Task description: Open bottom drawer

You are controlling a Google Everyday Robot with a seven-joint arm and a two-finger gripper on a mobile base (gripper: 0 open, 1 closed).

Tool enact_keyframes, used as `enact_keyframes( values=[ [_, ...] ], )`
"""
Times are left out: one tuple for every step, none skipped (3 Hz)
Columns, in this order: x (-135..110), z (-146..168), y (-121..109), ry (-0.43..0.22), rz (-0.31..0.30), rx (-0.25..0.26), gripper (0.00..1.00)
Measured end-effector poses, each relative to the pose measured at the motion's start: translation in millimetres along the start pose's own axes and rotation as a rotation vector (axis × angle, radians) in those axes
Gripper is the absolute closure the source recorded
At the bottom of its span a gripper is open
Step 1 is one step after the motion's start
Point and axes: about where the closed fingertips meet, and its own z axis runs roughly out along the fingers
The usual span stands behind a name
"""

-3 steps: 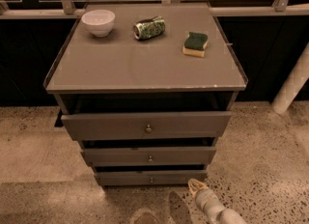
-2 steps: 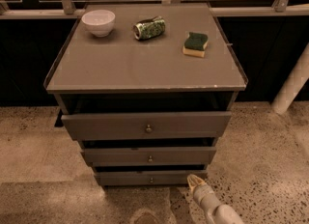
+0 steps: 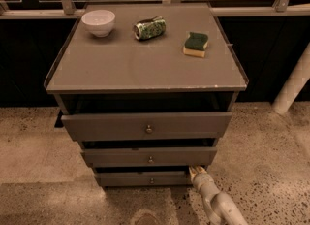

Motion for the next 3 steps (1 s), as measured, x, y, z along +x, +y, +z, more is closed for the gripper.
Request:
enact_keyframes(
  values=[
    [4, 14, 10, 0.015, -0.029, -0.016, 1.0],
    [11, 29, 18, 0.041, -0.039, -0.019, 1.0],
    [26, 46, 22, 0.08, -0.044, 0.013, 1.0]
  ],
)
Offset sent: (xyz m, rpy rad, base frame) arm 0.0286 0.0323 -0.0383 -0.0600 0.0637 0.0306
